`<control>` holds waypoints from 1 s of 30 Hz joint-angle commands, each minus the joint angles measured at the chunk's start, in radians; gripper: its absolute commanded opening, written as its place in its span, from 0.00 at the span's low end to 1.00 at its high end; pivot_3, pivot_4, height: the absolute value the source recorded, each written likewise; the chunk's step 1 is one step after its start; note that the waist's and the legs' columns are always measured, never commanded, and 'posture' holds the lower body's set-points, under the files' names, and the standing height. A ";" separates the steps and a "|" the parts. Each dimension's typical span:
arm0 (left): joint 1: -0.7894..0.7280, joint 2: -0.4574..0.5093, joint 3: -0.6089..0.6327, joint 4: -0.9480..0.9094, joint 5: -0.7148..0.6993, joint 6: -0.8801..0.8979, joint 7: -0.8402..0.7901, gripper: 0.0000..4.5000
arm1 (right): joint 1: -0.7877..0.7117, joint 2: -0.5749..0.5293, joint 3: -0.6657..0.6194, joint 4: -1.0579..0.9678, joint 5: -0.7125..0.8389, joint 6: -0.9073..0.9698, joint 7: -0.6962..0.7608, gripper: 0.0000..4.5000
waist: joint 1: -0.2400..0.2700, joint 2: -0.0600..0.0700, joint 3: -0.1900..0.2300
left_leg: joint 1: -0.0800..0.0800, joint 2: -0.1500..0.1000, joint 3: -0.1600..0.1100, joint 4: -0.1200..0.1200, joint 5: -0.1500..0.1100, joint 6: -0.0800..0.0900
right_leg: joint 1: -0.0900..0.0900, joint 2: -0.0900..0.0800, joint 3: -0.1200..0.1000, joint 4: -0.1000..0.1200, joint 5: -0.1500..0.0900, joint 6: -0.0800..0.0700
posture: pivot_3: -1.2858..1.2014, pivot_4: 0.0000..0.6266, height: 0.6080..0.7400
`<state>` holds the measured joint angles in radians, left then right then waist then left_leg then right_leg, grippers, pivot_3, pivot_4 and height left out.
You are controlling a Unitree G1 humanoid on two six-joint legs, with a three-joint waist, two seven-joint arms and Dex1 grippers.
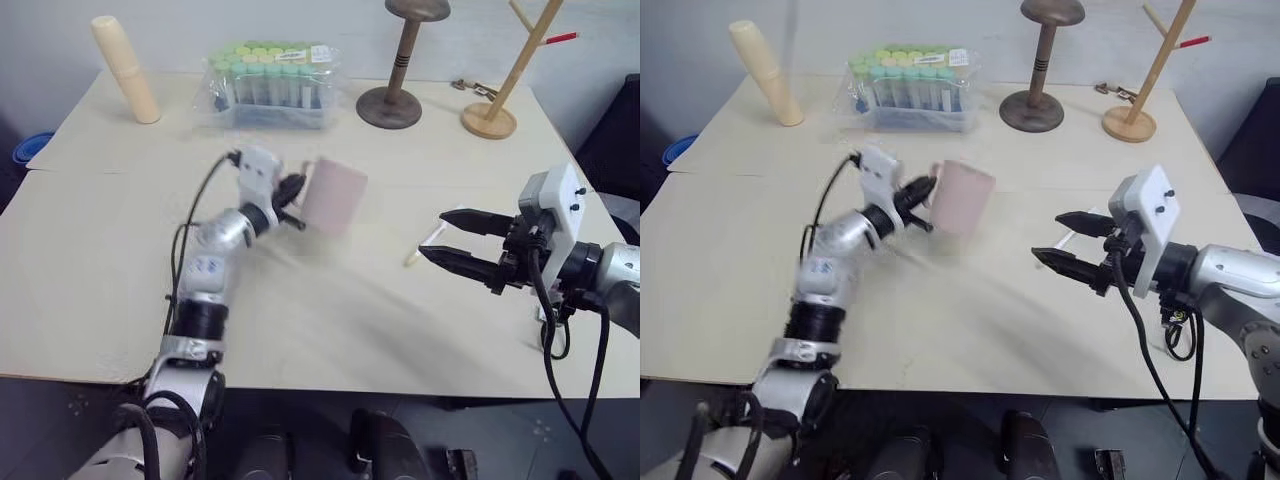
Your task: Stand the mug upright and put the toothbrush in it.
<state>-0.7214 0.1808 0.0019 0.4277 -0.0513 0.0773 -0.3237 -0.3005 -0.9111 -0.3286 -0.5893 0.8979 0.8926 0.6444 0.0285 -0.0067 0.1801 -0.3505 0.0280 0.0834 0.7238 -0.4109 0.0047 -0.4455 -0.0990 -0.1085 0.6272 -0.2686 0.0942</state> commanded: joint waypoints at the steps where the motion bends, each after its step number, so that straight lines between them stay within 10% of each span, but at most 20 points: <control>1: 0.023 -0.003 -0.021 0.077 0.082 -0.259 0.082 0.01 | 0.008 0.011 -0.054 -0.024 0.025 -0.005 -0.031 0.73 | 0.000 0.000 0.000 | 0.000 0.000 0.000 0.000 0.000 0.000 | 0.000 0.000 0.000 0.000 0.000 0.000 | 0.52 0.24 1.00; 6: 0.093 0.012 -0.007 0.037 0.045 -0.258 0.050 0.17 | 0.039 -0.010 -0.070 -0.031 0.055 0.008 -0.026 0.73 | 0.000 0.000 0.000 | 0.000 0.000 0.000 0.000 0.000 0.000 | 0.000 0.000 0.000 0.000 0.000 0.000 | 0.52 0.24 1.00; 18: 0.280 0.210 0.074 -0.446 -0.111 0.120 -0.124 0.99 | 0.039 -0.029 -0.038 0.008 0.023 -0.020 0.005 0.73 | -0.004 0.000 0.000 | 0.000 0.001 -0.002 0.000 0.000 0.000 | 0.001 0.000 -0.001 -0.001 0.000 0.000 | 0.52 0.24 1.00; 30: 0.052 0.834 0.236 -0.750 -0.912 1.021 -0.772 0.99 | -0.273 0.249 0.161 0.381 -0.263 0.114 -0.453 0.73 | -0.014 0.000 0.000 | -0.001 0.002 -0.003 0.001 0.000 0.000 | 0.001 0.001 -0.001 -0.001 0.000 -0.001 | 0.52 0.24 1.00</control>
<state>-0.6435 0.9810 0.2308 -0.2986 -0.8837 1.0554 -0.9997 -0.5445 -0.6899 -0.1604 -0.2675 0.6886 0.9861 0.2800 0.0145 -0.0062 0.1797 -0.3515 0.0291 0.0801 0.7239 -0.4108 0.0042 -0.4448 -0.0980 -0.1100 0.6259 -0.2690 0.0930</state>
